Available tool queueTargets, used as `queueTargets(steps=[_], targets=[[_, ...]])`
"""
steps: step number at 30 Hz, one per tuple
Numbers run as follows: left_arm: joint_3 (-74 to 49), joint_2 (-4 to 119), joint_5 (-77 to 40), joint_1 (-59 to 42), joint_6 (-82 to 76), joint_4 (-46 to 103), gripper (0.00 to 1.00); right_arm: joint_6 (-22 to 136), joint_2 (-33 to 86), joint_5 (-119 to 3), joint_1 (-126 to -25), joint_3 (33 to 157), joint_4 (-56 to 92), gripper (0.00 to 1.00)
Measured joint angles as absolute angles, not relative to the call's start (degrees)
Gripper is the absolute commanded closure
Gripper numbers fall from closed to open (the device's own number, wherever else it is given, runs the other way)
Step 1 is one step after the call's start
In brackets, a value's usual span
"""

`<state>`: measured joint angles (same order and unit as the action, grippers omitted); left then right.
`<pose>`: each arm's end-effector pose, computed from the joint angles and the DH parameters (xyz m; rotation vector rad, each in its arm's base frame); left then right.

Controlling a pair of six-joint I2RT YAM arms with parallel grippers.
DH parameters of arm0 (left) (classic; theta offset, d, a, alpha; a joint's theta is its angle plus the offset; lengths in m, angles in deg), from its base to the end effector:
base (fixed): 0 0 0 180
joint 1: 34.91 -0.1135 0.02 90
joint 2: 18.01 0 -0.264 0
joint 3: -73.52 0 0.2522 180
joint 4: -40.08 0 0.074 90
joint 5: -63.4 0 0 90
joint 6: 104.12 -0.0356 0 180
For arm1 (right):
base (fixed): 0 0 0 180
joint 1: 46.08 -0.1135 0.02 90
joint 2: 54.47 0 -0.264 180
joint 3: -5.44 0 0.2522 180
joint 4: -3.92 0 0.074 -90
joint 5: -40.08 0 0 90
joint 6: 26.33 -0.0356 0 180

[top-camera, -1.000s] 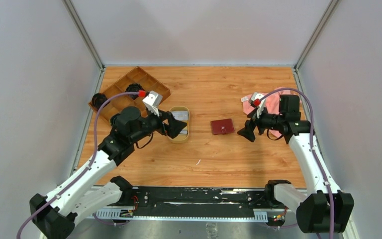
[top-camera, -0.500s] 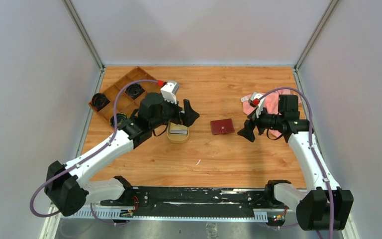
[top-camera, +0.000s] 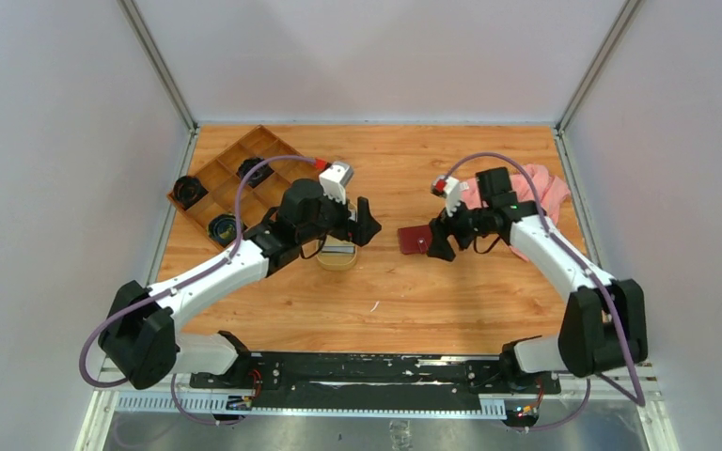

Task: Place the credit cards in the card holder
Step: Pick up the card holder from the center of the board.

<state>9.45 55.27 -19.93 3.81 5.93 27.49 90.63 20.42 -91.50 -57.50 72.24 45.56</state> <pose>0.2272 -0.1875 0.2854 0.4085 1.9912 -0.7779 0.2560 0.0758 0.2561 -1.0393 2.0297 0.7377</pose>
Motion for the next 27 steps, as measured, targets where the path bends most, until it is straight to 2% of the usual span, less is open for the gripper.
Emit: queueTargets(steps=[5, 9, 14, 27], targets=[[10.7, 55.66, -17.52, 3.81, 6.02, 30.46, 0.01, 85.87, 29.75, -82.15, -65.81, 78.49, 44.31, 0.36], [11.64, 55.66, -17.39, 3.81, 6.2, 33.17, 0.01, 83.24, 37.14, -76.81, -68.04, 83.19, 44.31, 0.41], [16.49, 55.23, -18.94, 3.81, 7.59, 35.07, 0.0, 81.19, 42.47, -71.72, -69.41, 85.37, 45.12, 0.4], [24.54, 49.85, -21.85, 3.81, 10.04, 41.93, 0.0, 77.15, 45.93, -62.61, -73.08, 87.54, 45.73, 0.42]])
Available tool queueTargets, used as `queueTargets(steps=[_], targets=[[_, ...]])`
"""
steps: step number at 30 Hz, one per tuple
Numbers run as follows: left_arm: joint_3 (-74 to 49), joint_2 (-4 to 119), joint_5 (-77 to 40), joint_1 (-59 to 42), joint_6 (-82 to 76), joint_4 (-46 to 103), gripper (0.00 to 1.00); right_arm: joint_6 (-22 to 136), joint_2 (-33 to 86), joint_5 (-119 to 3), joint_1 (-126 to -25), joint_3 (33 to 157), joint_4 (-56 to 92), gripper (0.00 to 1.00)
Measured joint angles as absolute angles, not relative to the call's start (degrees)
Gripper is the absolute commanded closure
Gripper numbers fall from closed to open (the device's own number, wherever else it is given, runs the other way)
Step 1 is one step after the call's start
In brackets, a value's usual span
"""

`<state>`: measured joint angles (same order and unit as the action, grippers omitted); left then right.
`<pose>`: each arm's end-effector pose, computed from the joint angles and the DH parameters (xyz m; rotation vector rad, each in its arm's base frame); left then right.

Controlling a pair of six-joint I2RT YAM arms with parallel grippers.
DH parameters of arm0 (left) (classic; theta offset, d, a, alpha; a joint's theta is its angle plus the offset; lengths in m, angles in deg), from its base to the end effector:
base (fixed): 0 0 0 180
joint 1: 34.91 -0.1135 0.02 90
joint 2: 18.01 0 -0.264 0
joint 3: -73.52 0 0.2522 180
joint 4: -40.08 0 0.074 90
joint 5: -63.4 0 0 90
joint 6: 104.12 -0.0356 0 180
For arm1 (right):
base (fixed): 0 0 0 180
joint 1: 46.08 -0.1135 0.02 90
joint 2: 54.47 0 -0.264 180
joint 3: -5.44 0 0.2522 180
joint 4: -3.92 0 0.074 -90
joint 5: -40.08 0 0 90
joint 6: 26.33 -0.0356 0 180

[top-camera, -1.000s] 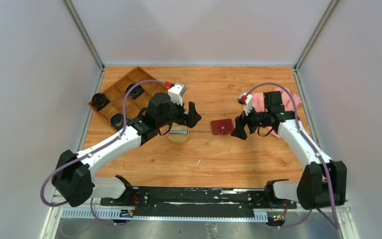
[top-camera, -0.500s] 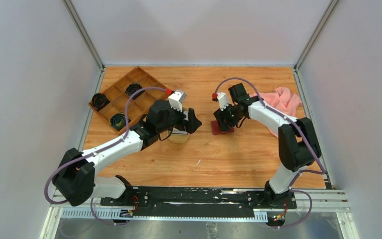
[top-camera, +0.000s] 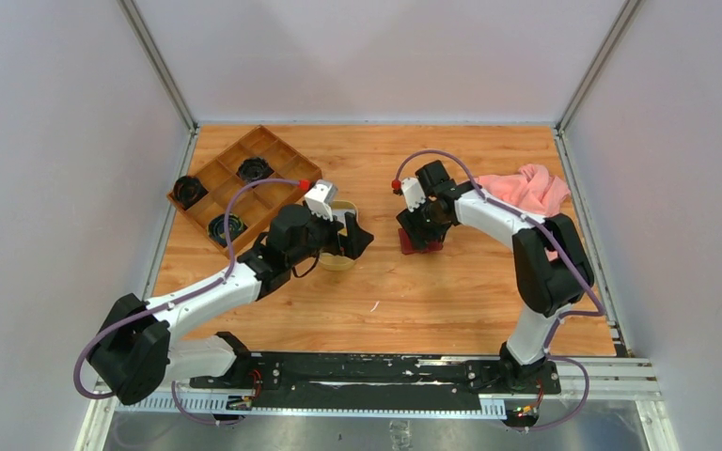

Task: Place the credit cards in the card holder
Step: Pick up the card holder from the center of the board.

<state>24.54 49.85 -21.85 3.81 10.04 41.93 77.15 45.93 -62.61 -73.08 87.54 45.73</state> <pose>0.2040 -0.1673 0.2444 0.3067 1.9284 -0.8219 0.3184 0.1710 0.1997 -0.9814 2.4363 0.3724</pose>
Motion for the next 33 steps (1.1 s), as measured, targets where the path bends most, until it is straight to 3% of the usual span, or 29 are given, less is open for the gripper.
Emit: queueTargets(steps=[8, 17, 20, 26, 33], targets=[[24.8, 49.7, -21.98, 3.81, 10.55, 43.2, 0.0, 76.38, 47.5, -61.64, -73.08, 87.56, 45.73, 0.54], [24.86, 49.72, -21.96, 3.81, 10.96, 43.92, 0.0, 76.29, 48.33, -59.11, -74.33, 87.82, 45.73, 0.55], [24.95, 49.7, -21.96, 3.81, 11.05, 44.23, 0.0, 76.56, 48.72, -57.1, -75.45, 88.06, 45.75, 0.62], [25.98, 49.17, -21.96, 3.81, 11.22, 44.32, 0.0, 77.17, 49.47, -54.63, -76.95, 88.85, 45.88, 0.88], [26.83, 48.38, -21.76, 3.81, 11.4, 45.06, 0.0, 79.44, 48.94, -54.19, -77.13, 88.98, 45.97, 1.0]])
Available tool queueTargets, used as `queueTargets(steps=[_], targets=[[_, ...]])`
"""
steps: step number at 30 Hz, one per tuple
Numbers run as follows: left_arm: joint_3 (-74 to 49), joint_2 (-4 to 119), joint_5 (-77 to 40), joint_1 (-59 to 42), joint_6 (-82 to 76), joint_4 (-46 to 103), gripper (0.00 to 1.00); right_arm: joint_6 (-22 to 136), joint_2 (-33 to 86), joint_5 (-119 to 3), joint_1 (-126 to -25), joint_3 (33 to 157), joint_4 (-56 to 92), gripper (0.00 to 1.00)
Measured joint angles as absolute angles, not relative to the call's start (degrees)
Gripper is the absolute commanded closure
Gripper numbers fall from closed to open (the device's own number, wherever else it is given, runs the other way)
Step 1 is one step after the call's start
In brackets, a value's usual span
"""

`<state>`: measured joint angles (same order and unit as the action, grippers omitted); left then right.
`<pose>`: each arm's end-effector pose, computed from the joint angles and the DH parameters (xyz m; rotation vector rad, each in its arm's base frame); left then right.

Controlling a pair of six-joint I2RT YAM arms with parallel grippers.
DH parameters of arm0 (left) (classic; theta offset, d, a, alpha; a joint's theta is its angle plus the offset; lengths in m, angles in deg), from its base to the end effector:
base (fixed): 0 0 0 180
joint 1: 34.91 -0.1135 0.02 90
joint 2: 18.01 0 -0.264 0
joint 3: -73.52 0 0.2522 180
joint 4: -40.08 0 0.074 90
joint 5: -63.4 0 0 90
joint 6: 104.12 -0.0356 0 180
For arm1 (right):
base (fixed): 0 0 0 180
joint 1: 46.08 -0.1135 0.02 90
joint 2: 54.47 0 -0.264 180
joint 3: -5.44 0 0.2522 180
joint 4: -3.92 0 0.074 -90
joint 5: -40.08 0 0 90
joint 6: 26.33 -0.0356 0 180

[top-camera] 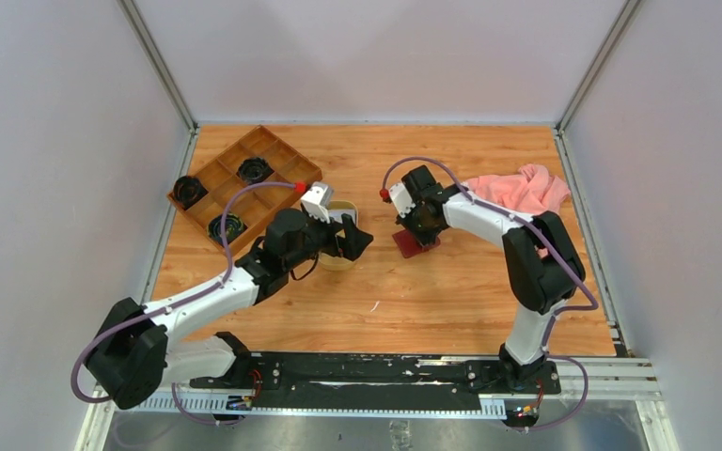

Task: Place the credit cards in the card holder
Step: Pick up the card holder from the center of the board.

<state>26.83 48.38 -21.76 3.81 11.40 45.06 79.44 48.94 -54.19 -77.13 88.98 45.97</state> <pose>0.1991 -0.1635 0.2426 0.2820 1.8943 -0.8534 0.3156 0.1931 0.1880 -1.0794 2.4308 0.1867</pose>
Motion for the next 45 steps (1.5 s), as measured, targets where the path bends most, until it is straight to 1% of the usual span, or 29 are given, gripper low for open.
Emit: queueTargets(steps=[3, 10, 14, 22, 25, 35, 45], targets=[[26.94, 48.03, -20.82, 3.81, 12.08, 45.63, 0.0, 83.07, 46.76, -55.33, -77.13, 87.86, 46.08, 1.0], [30.92, 43.51, -17.96, 3.84, 17.43, 46.31, 0.0, 93.5, 34.14, -61.86, -77.13, 83.12, 47.33, 1.0], [34.31, 40.12, -16.91, 4.29, 22.87, 47.09, 0.0, 99.18, 28.02, -67.59, -77.13, 80.74, 47.39, 1.0], [39.2, 38.88, -15.84, 7.6, 33.98, 53.85, 0.0, 107.27, 22.06, -77.23, -77.39, 76.52, 48.27, 1.0], [39.22, 40.45, -15.88, 8.4, 36.97, 57.32, 0.01, 109.45, 20.92, -79.63, -77.87, 75.86, 48.66, 1.0], [39.57, 51.16, -16.69, 10.15, 46.54, 67.77, 0.09, 113.1, 18.65, -83.02, -79.05, 74.14, 48.77, 1.0], [40.71, 55.38, -19.36, 11.77, 53.17, 72.6, 0.15, 114.22, 14.69, -84.31, -79.2, 72.54, 47.13, 1.0]])
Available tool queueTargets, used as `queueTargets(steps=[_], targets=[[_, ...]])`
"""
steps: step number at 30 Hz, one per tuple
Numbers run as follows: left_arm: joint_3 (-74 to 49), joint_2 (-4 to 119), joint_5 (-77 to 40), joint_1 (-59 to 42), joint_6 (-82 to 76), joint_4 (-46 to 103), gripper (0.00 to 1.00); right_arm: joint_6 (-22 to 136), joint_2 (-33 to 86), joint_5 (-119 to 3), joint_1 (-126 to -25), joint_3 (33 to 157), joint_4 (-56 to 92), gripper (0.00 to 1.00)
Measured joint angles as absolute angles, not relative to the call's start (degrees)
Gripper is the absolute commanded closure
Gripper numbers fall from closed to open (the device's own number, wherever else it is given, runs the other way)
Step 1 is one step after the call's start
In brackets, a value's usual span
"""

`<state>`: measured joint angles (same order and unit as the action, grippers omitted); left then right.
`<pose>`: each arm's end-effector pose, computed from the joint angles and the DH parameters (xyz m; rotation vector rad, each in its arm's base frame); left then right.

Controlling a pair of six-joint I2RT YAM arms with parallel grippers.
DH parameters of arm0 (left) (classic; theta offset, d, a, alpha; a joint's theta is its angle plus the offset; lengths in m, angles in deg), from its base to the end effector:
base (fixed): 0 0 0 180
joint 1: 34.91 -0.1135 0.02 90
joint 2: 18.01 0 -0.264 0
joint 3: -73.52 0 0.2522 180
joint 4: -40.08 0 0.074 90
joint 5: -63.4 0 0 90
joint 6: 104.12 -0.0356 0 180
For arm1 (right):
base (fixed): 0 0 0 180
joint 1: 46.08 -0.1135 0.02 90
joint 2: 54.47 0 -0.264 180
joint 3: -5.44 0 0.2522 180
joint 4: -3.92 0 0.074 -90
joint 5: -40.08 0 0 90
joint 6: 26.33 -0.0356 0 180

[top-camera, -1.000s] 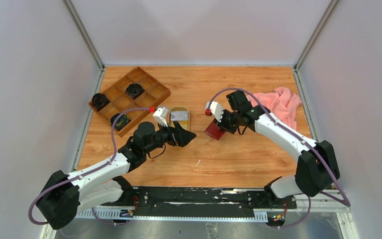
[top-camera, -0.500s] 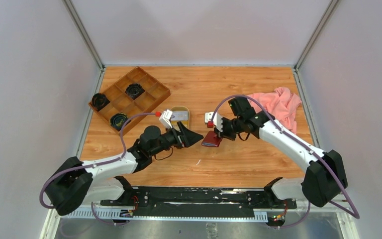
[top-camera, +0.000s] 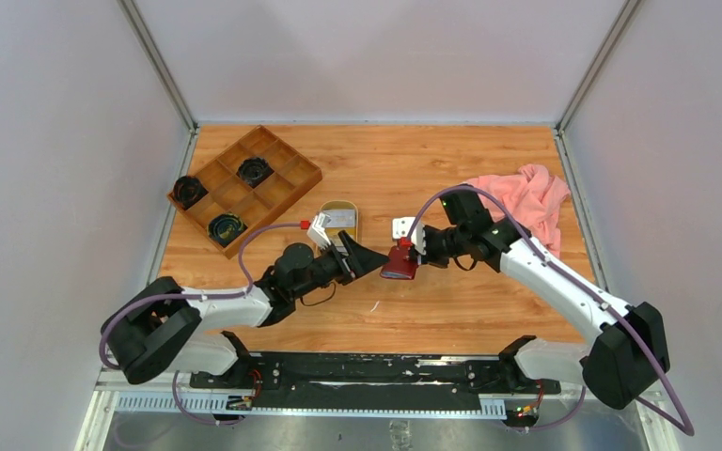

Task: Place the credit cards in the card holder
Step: Pick up the card holder from the center of the board, then open the card holder at the center of the board.

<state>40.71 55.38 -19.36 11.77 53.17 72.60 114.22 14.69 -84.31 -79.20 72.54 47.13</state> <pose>0.1644 -0.1808 0.1871 -0.2477 1.9714 -1.5130 0.1991 0.1539 0.2777 -1.7021 1.4749 0.5441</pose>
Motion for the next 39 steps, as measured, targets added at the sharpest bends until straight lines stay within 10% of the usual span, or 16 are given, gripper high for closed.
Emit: queueTargets(steps=[17, 25, 39], targets=[[42.42, 78.55, -20.26, 14.79, 69.43, 102.61, 0.38, 114.15, 13.86, -84.44, -79.38, 71.69, 45.03, 1.0], [42.42, 82.68, -20.5, 14.83, 71.55, 109.47, 1.0, 114.15, 13.86, -84.44, -79.77, 71.54, 45.03, 1.0], [45.23, 83.79, -24.82, 14.96, 66.46, 112.23, 1.0, 102.98, 16.09, -86.04, -74.99, 72.17, 42.78, 1.0]])
